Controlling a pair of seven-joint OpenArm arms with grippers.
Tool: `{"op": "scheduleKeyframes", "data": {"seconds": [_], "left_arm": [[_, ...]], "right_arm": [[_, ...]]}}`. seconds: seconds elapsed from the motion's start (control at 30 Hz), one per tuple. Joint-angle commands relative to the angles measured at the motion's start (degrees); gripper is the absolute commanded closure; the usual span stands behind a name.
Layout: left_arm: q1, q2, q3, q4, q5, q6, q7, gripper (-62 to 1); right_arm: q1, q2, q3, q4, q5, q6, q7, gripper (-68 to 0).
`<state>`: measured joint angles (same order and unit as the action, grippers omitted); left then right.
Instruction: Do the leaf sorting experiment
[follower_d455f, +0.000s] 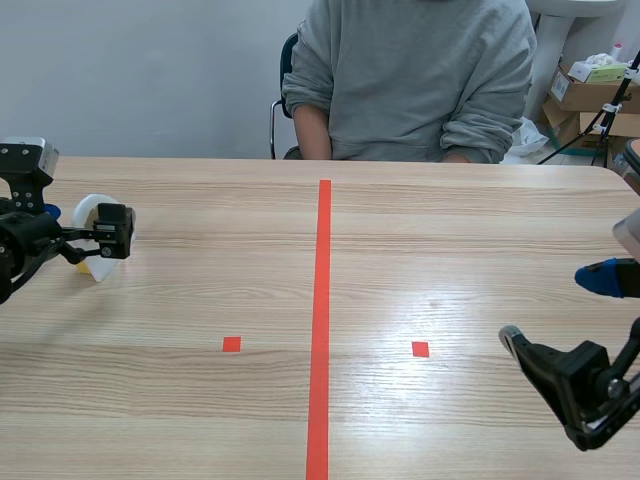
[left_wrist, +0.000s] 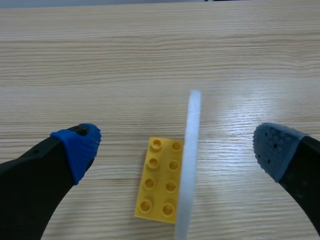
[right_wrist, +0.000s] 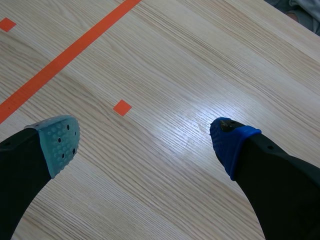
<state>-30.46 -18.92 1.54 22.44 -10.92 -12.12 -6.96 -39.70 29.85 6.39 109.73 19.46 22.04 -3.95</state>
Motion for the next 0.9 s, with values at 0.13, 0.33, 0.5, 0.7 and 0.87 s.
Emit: {"op": "scheduleKeyframes", "data": {"seconds": [0.13, 0.33, 0.5, 0.7, 0.87], "left_arm": [[1.18, -2.58, 0.15, 5.97, -0.42, -1.14, -0.26, -62.3], [10.19, -5.97, 0.15, 21.27, -3.65, -9.07, 3.8, -62.3], [22.23, -8.87, 0.15, 39.78, -6.49, -11.23, 7.37, -62.3], [39.63, -12.63, 0.37, 60.52, -7.58, -11.69, 8.72, -62.3], [52.63, -14.29, 0.35, 71.87, -7.54, -11.56, 8.79, -62.3]], "right_arm": [[0.5, -0.02, 0.68, 0.94, 0.22, -0.2, 0.37, -53.1], [0.55, -0.02, 0.68, 0.94, 0.22, -0.2, 0.24, -53.1], [0.7, -0.02, 0.68, 0.94, 0.22, -0.2, 0.31, -53.1], [1.31, -0.02, 0.68, 0.94, 0.24, -0.2, 0.42, -53.1], [1.31, -0.02, 0.68, 0.94, 0.24, -0.2, 0.42, -53.1]]}}
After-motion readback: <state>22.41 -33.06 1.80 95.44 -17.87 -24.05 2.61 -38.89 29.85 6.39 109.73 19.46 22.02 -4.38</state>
